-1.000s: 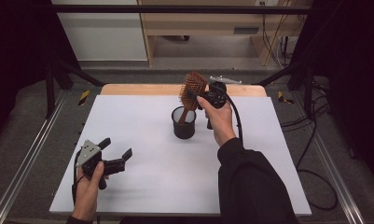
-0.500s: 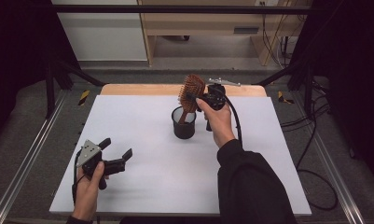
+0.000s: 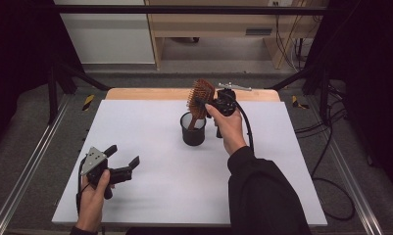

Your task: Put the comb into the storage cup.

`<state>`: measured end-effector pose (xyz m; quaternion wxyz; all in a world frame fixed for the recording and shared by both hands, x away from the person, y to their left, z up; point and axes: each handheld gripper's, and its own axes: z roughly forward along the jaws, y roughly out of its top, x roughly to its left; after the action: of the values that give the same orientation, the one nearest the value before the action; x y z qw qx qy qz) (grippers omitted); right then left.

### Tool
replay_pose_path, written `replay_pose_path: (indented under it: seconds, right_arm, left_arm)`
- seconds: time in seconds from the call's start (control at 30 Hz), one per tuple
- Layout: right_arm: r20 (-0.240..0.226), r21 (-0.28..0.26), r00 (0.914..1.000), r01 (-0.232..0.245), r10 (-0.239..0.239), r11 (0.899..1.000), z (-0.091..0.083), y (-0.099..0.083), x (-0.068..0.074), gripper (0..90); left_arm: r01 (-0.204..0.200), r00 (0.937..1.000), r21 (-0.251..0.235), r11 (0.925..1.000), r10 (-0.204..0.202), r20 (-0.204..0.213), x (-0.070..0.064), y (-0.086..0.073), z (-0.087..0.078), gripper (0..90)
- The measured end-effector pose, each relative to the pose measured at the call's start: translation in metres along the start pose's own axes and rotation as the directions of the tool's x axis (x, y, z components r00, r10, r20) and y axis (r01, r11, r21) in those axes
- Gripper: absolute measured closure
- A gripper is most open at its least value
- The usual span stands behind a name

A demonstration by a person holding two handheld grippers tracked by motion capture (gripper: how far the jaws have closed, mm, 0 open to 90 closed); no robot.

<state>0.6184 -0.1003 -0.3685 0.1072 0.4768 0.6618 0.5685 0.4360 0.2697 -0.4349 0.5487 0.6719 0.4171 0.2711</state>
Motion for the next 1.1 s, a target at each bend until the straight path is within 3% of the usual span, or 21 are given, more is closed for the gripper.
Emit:
replay_pose_path:
  seconds: [1.1]
  right_arm:
    - [-0.001,0.003,0.9998,-0.018,0.018,1.000,0.0022,0.0001,-0.0091,49.9]
  left_arm:
    - [0.004,1.0000,0.007,1.0000,-0.004,0.000,0.0010,-0.0006,0.0002,3.0]
